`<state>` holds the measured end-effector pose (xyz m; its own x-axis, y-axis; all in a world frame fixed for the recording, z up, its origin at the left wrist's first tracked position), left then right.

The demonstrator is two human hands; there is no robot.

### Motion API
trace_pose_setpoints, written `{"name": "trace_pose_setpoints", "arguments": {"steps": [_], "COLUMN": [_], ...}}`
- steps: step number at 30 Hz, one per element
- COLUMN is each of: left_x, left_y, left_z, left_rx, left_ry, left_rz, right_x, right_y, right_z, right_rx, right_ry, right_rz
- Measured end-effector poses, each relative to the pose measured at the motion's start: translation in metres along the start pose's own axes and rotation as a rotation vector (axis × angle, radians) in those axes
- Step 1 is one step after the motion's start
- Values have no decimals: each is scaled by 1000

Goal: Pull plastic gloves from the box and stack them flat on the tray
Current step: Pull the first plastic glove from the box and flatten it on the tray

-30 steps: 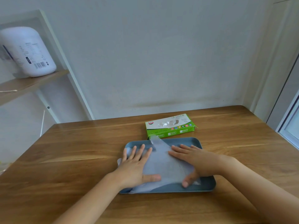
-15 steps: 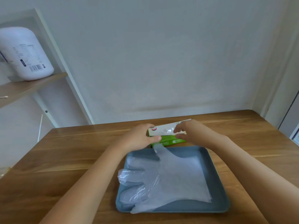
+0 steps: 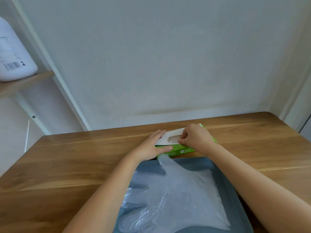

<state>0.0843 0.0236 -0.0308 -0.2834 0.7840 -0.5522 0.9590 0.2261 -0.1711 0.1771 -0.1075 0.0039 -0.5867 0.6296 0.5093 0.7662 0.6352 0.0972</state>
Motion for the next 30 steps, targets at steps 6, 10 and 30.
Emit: {"name": "trace_pose_setpoints", "arguments": {"steps": [6, 10, 30], "left_x": [5, 8, 12], "left_y": [4, 4, 8], "left_z": [4, 5, 8], "left_rx": [22, 26, 19], "left_ry": [-51, -77, -38], "left_rz": [19, 14, 5], "right_x": [0, 3, -3], "right_y": [6, 4, 0], "right_z": [14, 16, -12], "right_rx": [122, 195, 116], "right_ry": [-104, -229, 198], "right_rz": [-19, -74, -230]}}
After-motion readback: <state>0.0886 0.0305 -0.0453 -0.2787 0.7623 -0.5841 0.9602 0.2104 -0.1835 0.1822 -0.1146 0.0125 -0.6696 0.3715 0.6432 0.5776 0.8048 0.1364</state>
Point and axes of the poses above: each hand's wrist, its own y-axis towards the middle knuckle, its own z-axis out of the palm, x = y × z, the point moved 7 cm from there along y, towards the middle knuckle, and after that the axes turned 7 degrees about y, right-handed, at the moved point
